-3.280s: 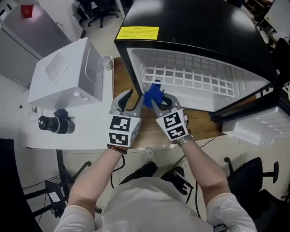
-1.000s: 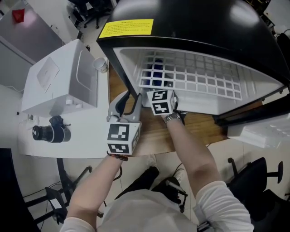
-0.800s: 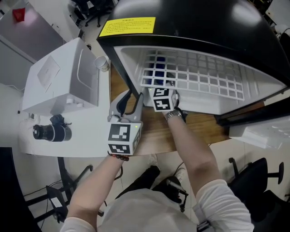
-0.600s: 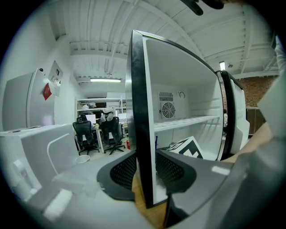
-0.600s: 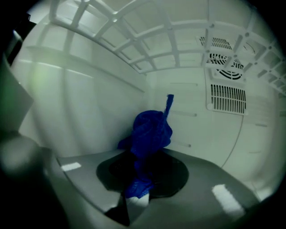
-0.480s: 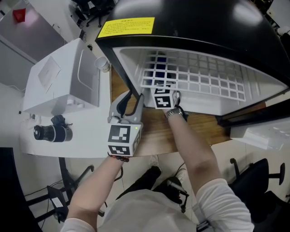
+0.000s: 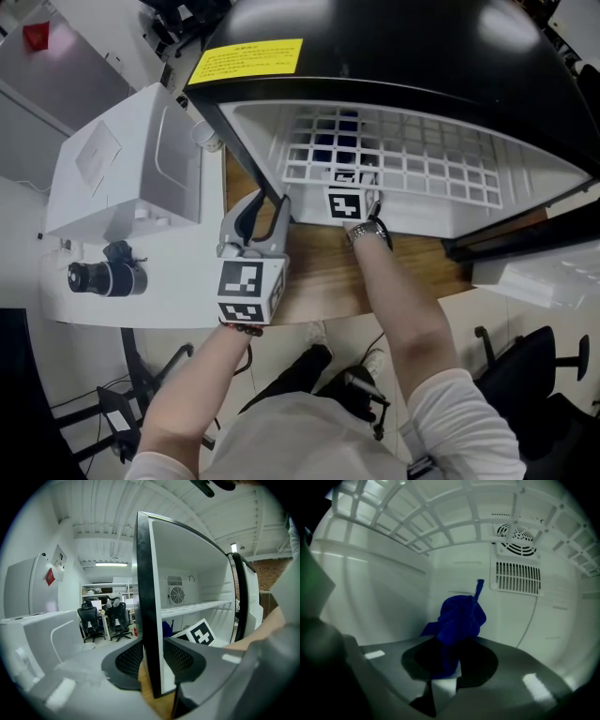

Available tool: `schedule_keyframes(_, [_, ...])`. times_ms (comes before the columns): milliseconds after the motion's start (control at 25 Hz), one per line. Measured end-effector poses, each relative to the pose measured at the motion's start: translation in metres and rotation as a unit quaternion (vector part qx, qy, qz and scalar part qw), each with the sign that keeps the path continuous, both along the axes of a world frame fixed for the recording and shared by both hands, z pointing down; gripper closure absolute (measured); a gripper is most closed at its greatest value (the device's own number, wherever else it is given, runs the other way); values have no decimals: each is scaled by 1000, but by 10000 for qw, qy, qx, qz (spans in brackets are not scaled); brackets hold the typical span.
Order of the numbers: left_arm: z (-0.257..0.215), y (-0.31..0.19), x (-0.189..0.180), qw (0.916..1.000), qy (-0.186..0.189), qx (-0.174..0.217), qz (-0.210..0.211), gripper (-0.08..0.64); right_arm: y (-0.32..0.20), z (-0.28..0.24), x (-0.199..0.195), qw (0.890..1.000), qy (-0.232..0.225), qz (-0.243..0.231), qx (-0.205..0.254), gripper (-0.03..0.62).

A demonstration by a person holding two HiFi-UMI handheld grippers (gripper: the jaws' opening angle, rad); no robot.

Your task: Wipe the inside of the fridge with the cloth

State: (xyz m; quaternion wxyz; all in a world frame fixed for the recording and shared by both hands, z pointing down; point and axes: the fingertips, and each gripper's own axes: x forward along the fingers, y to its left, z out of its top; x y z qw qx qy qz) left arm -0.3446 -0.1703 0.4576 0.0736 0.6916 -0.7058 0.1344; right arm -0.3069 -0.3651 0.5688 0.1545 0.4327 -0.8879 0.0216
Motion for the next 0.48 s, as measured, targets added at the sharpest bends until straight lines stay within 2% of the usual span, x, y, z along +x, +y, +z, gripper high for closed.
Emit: schedule_keyframes(480, [3, 0, -1, 10000, -3, -9, -90, 434, -23, 3, 56, 9987, 180, 470, 16, 518])
